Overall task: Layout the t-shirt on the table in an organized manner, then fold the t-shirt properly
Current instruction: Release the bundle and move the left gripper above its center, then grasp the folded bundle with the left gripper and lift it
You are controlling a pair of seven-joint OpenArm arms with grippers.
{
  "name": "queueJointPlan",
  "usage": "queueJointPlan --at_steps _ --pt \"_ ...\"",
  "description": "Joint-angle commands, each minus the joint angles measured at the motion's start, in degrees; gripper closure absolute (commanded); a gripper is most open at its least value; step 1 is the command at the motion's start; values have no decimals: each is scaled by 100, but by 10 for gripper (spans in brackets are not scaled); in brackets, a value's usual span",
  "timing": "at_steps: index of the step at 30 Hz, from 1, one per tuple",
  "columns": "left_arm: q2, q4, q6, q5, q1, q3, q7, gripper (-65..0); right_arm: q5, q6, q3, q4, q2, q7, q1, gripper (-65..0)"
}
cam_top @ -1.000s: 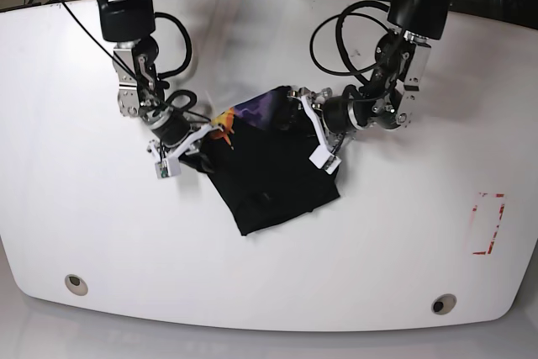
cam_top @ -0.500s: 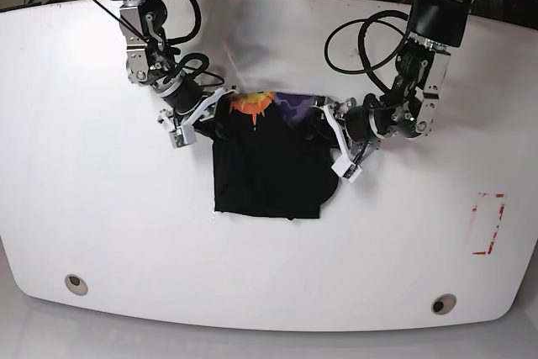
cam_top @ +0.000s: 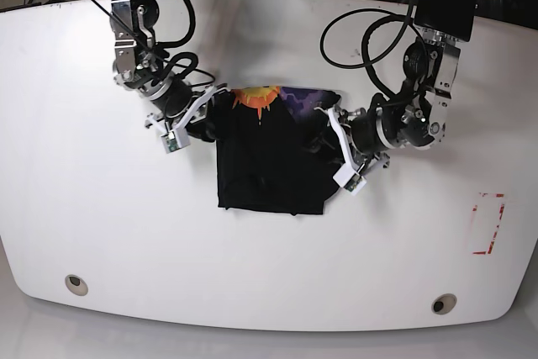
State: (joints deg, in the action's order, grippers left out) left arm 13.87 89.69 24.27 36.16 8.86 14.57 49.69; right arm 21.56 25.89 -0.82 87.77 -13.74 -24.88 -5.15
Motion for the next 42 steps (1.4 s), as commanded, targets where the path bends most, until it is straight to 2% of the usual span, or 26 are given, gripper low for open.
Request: queueJointPlan --at_steps 1,5,8,14,18,20,23,27,36,42 --pt "7 310 -5 72 155 -72 -130 -151 64 18 209 476 -55 -39 106 -79" --pt "-152 416 -234 63 410 7 -138 -113 64 35 552 951 -64 -320 88 -79" --pt "-371 407 -656 -25 542 139 -165 -110 64 44 816 1276 -64 -523 80 -79" --pt "-960 372 -1465 -1300 577 781 -850 -99 64 53 1431 1707 -64 -839 80 -81" --pt "-1418 134 -1931 -2284 551 1282 -1264 0 64 53 1660 1786 -81 -857 80 -82" --pt "-1611 -24 -2185 -2654 542 1466 -1413 0 64 53 1713 1786 -143 -857 80 -82" --pt "-1971 -349 -2766 -3287 419 1765 -1668 0 64 53 1748 1786 -239 -857 80 -82" --pt "-2244 -850 -3328 -3867 358 2029 -1941 0 64 53 1765 1786 -257 -857 80 -82" --pt "-2287 -2406 -3337 -3972 384 2064 -2477 0 64 53 1765 1786 -257 -857 71 -81" --pt "-2287 -3145 -2985 -3963 384 2029 -2899 0 81 53 1765 1786 -222 -857 71 -81"
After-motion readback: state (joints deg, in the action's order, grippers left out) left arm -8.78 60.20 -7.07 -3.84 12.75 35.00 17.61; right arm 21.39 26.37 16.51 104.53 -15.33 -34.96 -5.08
